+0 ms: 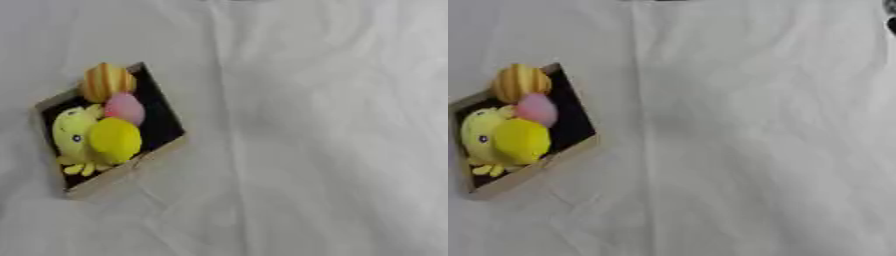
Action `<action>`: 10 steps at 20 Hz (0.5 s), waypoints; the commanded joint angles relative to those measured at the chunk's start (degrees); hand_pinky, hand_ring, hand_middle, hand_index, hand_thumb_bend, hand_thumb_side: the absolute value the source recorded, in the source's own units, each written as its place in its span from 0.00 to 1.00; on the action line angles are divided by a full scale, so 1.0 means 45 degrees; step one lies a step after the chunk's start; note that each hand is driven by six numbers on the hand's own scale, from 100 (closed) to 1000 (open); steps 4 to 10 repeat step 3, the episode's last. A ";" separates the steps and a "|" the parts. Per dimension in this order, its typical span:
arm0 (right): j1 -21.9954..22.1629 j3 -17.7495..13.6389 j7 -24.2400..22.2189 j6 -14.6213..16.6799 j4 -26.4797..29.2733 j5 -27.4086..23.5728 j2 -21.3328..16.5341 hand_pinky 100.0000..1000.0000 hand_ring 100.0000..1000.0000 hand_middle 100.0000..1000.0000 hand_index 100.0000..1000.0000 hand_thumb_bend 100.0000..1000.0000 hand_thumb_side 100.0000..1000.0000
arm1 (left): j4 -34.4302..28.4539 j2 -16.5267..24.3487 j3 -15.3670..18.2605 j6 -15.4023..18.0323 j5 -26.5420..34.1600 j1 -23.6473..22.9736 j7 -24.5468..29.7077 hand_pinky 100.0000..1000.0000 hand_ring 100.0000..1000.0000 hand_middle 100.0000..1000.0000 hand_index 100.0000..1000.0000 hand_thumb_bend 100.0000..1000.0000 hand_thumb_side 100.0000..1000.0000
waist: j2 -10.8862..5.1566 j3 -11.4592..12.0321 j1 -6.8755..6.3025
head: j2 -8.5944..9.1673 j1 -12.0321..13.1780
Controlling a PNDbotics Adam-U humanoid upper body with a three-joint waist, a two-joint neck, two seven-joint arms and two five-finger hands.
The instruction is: Pick up objects on the table and place them in the box.
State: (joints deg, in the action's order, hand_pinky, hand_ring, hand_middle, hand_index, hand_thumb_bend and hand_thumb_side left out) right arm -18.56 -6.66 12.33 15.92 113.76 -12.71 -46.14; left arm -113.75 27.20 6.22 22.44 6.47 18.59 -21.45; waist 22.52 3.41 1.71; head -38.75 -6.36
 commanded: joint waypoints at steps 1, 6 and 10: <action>-0.0041 -0.0142 -0.0141 0.0269 0.0184 0.0034 -0.0249 0.92 0.84 0.62 0.83 0.00 0.33 | -0.0188 0.0203 0.0149 -0.0034 -0.0070 0.0008 0.0036 0.67 0.60 0.57 0.76 0.00 0.46 | -0.0162 -0.0023 -0.0182 | 0.0098 0.0062; -0.0029 -0.0123 -0.0236 0.0351 0.0184 0.0041 -0.0235 0.91 0.84 0.62 0.82 0.00 0.33 | -0.0188 0.0192 0.0149 -0.0045 -0.0079 -0.0027 0.0051 0.67 0.60 0.57 0.76 0.00 0.47 | -0.0168 -0.0020 -0.0169 | 0.0101 0.0087; -0.0029 -0.0123 -0.0236 0.0351 0.0184 0.0041 -0.0235 0.91 0.84 0.62 0.82 0.00 0.33 | -0.0188 0.0192 0.0149 -0.0045 -0.0079 -0.0027 0.0051 0.67 0.60 0.57 0.76 0.00 0.47 | -0.0168 -0.0020 -0.0169 | 0.0101 0.0087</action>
